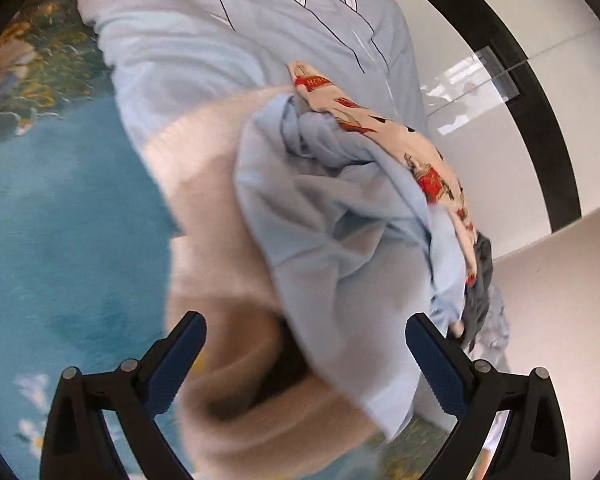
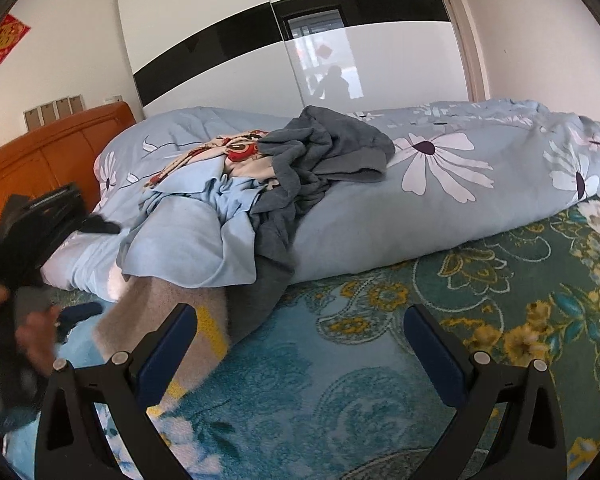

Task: Fold clothes
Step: 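Grasp the light blue shirt with the left gripper and lift it from the pile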

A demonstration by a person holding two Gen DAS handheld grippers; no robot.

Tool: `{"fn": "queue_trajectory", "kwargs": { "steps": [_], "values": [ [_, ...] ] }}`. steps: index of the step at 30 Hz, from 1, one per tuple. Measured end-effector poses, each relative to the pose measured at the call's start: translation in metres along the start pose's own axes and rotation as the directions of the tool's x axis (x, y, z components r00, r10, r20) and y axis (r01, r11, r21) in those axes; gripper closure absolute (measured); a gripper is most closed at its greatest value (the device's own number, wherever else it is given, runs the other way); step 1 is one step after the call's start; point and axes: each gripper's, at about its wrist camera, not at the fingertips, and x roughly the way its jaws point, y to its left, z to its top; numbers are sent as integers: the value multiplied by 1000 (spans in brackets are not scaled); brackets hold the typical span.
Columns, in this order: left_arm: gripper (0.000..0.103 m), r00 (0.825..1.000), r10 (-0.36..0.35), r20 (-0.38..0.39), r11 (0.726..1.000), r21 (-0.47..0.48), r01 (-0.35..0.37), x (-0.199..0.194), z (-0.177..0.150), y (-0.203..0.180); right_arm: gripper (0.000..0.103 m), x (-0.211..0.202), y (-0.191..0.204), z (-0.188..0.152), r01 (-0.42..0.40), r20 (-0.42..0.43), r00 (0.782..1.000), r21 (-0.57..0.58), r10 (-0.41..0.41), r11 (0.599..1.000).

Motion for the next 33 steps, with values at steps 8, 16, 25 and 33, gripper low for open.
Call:
{"fn": "queue_trajectory", "kwargs": {
  "steps": [8, 16, 25, 33],
  "values": [
    [87, 1000, -22, 15, 992, -122, 23, 23, 17, -4, 0, 1, -3, -1, -20, -17, 1000, 28, 21, 999],
    [98, 974, -152, 166, 985, 109, 135, -71, 8, -77, 0, 1, -4, -3, -32, -21, 999, 52, 33, 998],
    [98, 937, -309, 162, 890, 398, 225, -226, -48, -152, 0, -37, 5, 5, -200, 95, 977, 87, 192, 976],
    [98, 945, -260, 200, 905, 391, 167, -278, -75, -103, 0, -96, -5, -58, -319, 2, 948, 48, 320, 946]
  ]
}}
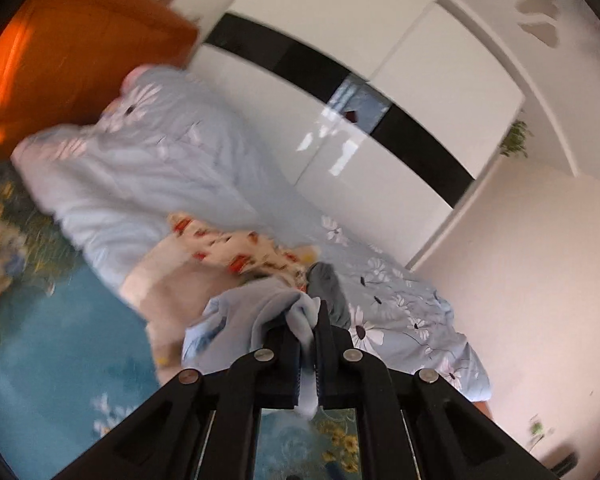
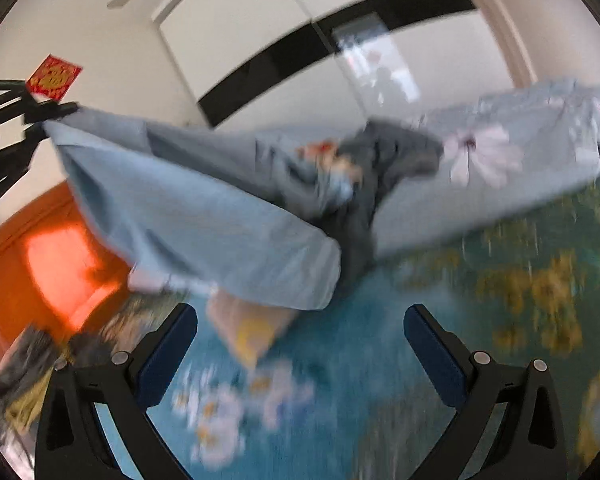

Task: Fold clothes
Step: 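Grasp the light blue shirt with the left gripper and lift it from the pile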

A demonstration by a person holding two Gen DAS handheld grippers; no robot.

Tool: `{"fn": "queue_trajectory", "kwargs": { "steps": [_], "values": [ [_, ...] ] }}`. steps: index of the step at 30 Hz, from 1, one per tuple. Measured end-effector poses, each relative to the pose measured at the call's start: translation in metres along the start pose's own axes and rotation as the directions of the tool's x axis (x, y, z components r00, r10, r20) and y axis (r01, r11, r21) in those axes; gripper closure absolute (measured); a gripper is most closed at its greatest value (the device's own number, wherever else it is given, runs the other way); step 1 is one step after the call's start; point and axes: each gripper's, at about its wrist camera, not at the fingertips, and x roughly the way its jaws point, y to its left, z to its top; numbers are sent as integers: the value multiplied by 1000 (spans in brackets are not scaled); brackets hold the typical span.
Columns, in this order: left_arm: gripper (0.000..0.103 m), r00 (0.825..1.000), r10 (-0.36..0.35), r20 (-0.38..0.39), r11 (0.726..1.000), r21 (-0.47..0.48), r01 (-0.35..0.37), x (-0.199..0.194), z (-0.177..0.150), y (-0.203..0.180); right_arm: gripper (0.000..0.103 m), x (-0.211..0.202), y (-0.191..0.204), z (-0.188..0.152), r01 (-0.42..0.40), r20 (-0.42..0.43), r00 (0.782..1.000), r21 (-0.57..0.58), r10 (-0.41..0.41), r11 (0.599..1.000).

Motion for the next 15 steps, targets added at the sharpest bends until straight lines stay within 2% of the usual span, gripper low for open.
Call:
{"fn": "queue_trajectory", "kwargs": {
  "steps": [3, 6, 9, 13, 15],
  "values": [
    [98, 999, -29, 34, 1000, 7, 28, -23, 8, -14, 0, -17, -7, -20, 2, -90, 996, 3, -1, 1000],
    [98, 993, -76, 86, 992, 105, 67, -52, 21, -57, 0, -32, -13, -24, 8, -148, 989, -6, -9, 1000],
    [98, 983, -132, 124, 975, 197, 106, -91, 29, -107, 0, -44, -18, -16, 13, -154, 988, 7, -12, 1000],
    [97, 955, -218, 199, 937, 315, 149, -156, 33, -167, 0, -69, -30, 1, 7, -132, 991, 70, 3, 998],
    [97, 949, -231, 215, 930, 334, 151, -178, 31, -180, 0, -86, -35, 8, 14, -115, 993, 77, -5, 997]
  ]
}}
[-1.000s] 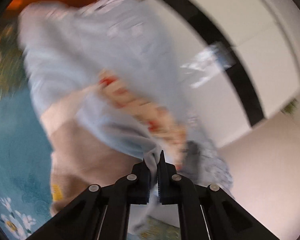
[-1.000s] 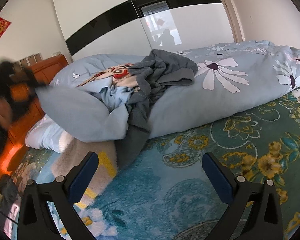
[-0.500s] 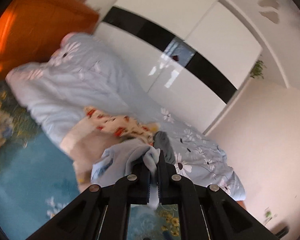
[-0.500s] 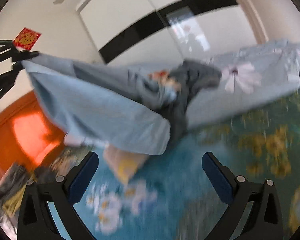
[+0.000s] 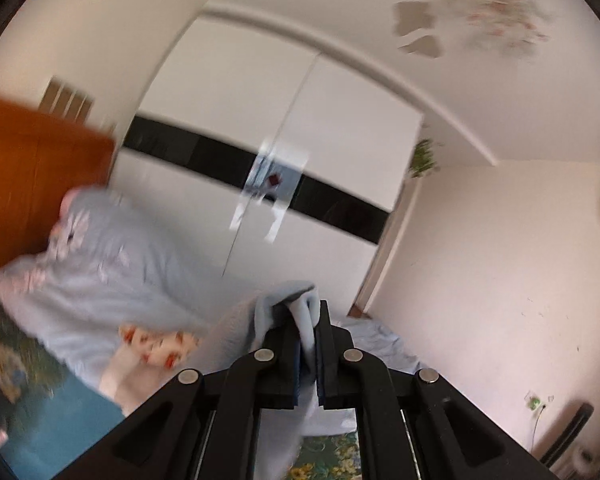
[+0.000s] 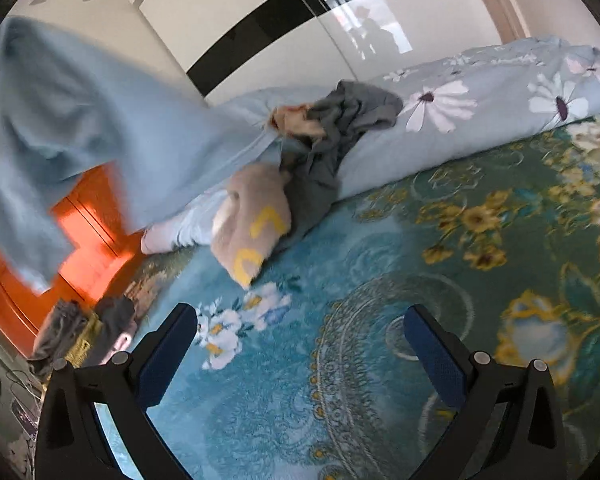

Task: Fold clothes
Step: 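Grasp the light blue shirt with the left gripper and lift it from the pile, then lower the light blue shirt onto the open blanket and open the left gripper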

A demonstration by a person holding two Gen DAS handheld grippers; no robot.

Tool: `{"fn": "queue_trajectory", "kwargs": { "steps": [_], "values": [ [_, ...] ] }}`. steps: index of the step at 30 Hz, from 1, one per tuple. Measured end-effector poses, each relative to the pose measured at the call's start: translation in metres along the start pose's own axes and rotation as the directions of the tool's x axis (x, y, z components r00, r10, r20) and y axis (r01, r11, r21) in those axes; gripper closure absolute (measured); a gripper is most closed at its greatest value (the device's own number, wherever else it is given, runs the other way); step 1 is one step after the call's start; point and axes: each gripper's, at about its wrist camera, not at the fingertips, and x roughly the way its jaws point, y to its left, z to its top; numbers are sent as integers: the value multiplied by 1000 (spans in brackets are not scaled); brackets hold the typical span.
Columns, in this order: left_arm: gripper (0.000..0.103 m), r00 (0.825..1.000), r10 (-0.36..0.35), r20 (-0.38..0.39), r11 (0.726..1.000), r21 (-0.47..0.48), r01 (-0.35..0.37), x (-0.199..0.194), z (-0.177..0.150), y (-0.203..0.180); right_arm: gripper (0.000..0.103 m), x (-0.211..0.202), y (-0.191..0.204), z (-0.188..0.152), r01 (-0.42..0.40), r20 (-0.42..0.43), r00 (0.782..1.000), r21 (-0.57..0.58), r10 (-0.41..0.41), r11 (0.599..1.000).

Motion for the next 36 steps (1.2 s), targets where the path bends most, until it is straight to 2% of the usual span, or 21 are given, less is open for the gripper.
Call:
{"fn": "queue_trajectory", "kwargs": {
  "steps": [3, 6, 8, 12, 16, 18, 21, 23, 27, 28, 29, 31, 36],
  "values": [
    [97, 1000, -14, -2, 1000, -24, 14, -21, 4, -14, 0, -27, -12, 9, 21, 29, 999, 12, -21, 1000],
    [97, 999, -1, -35, 998, -57, -1, -24, -4, -14, 0, -57, -27, 16, 73, 43, 996, 10, -73, 997],
    [97, 998, -18, -68, 994, -110, 10, -25, -16, -10, 0, -73, -35, 16, 101, 35, 994, 10, -102, 995],
    [97, 995, 4, -100, 982, -188, -23, -43, -49, 9, 0, -104, -43, 12, 124, 19, 992, -13, -124, 992],
    [97, 986, 75, -147, 959, -259, -112, -74, -102, 40, 0, -123, -47, -1, 144, -7, 989, -51, -145, 988],
    [97, 968, 145, -205, 941, -272, -199, -86, -145, 59, 0, -125, -47, -10, 152, -39, 987, -57, -155, 987],
    [97, 922, 217, -320, 891, -320, -321, -99, -215, 90, 0, -121, -40, -24, 140, -91, 985, -65, -145, 988],
    [97, 898, 224, -379, 846, -381, -372, -110, -263, 111, 0, -119, -31, -33, 120, -125, 984, -79, -129, 990],
    [97, 875, 179, -450, 745, -518, -419, -127, -348, 137, 0, -114, -10, -48, 102, -182, 976, -109, -121, 989],
    [97, 864, 168, -475, 733, -525, -432, -129, -364, 137, 0, -114, -5, -51, 100, -192, 974, -114, -120, 988],
    [97, 851, 160, -501, 724, -526, -446, -129, -378, 137, 0, -114, 0, -54, 97, -201, 972, -118, -119, 988],
    [96, 825, 128, -551, 724, -516, -457, -130, -401, 130, 0, -115, 9, -60, 91, -213, 970, -122, -116, 988],
    [93, 802, 79, -593, 740, -504, -446, -143, -426, 113, 0, -125, 29, -78, 102, -238, 962, -152, -136, 983]
  ]
}}
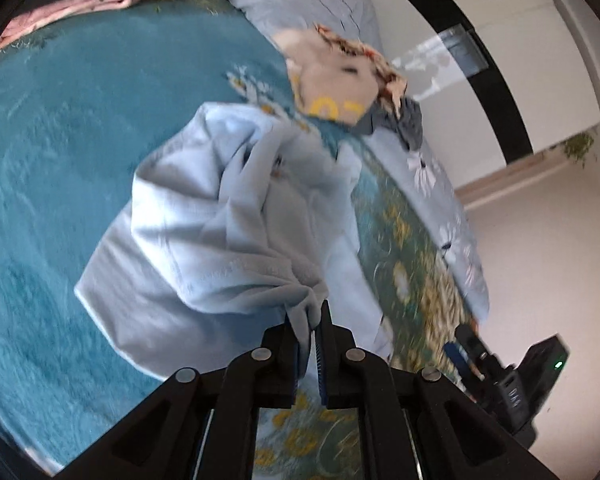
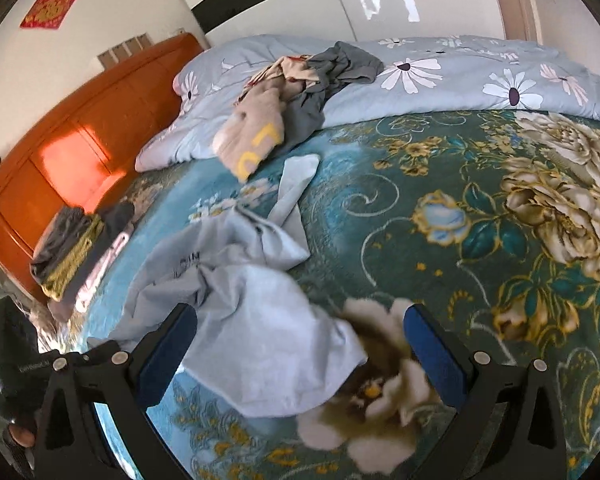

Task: Fold clothes
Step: 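Lower the light blue shirt onto the open blanket and open the left gripper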

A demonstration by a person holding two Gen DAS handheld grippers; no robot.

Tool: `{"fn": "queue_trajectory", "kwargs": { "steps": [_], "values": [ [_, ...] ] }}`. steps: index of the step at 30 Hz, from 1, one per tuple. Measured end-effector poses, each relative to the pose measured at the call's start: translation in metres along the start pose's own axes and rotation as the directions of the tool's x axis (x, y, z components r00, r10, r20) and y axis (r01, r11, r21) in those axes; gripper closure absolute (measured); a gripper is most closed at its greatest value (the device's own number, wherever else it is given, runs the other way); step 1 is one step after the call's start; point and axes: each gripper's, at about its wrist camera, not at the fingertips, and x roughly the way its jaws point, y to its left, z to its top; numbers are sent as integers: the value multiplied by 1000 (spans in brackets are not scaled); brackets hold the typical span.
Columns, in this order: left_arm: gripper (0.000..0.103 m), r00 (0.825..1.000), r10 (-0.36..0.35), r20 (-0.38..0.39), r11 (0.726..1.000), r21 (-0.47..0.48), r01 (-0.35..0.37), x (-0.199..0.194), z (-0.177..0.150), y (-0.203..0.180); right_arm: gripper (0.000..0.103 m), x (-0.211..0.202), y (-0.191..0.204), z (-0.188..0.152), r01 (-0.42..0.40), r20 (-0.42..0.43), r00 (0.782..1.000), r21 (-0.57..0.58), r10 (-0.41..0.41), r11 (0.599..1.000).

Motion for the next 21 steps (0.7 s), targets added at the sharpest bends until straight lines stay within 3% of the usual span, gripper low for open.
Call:
{"fn": "queue_trajectory", "kwargs": {
  "steps": [2, 4, 7, 13, 21],
  "values": [
    [85, 1000, -12, -17, 1000, 0, 12, -1, -8, 2, 0, -6, 2, -8, 10, -5, 1000, 11, -10, 1000],
    [59, 999, -45, -13, 999, -19, 44, -7, -10, 4, 0, -12, 3, -16, 22, -6, 1000, 25, -22, 999],
    [43, 994, -114, -4, 992, -52, 113, -25, -12, 12, 0, -16, -2, -22, 9, -9, 1000, 70, -9, 998],
    [39, 988, -149, 48, 978, -139, 155, -48, 3, 37, 0, -8, -25, -32, -2, -34, 999, 239, 11, 971],
    [38, 988, -125, 93, 959, -245, 144, -49, 22, 73, 2, 46, -36, -52, -56, -168, 979, 308, 112, 950]
  ]
}}
